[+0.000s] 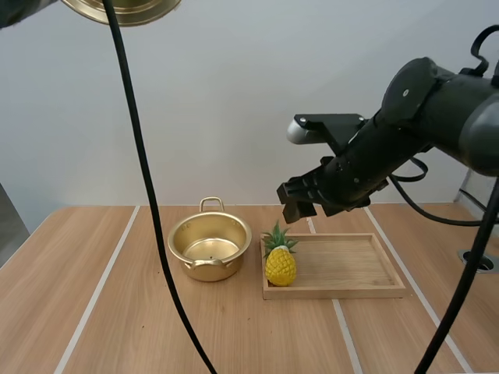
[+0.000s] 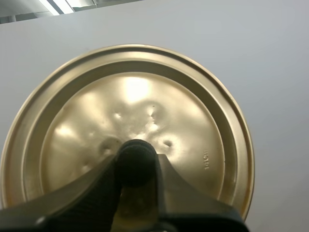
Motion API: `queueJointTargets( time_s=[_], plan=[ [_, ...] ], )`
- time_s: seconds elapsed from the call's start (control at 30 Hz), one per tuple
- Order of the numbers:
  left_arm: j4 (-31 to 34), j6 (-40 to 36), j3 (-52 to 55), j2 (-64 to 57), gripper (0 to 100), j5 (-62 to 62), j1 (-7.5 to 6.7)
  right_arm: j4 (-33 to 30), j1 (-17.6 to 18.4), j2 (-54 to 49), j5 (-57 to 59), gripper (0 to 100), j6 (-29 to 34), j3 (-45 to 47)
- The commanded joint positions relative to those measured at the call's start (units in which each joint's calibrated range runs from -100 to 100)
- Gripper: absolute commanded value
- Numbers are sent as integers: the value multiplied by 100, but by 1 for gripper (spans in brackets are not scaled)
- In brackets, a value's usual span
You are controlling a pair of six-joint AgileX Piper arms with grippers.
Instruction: Open the pot, put the pineapple inside, and close it
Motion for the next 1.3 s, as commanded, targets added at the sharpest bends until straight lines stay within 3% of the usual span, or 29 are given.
queueJointTargets(
  time_s=[0.0, 0.3, 0.63, 1.27],
  plan=[
    [11, -52, -26, -28, 0, -79, 2, 169, -17, 113, -326, 100, -43, 332],
    [11, -52, -26, -28, 0, -79, 2, 449, -17, 426, -1681, 100, -394, 1034],
    [11, -52, -26, -28, 0, -79, 2, 1146, -17, 1195, -1978, 100, -894, 1156],
    [11, -52, -26, -28, 0, -79, 2, 1677, -9, 2320, -2708, 100, -1528, 1156]
  ],
)
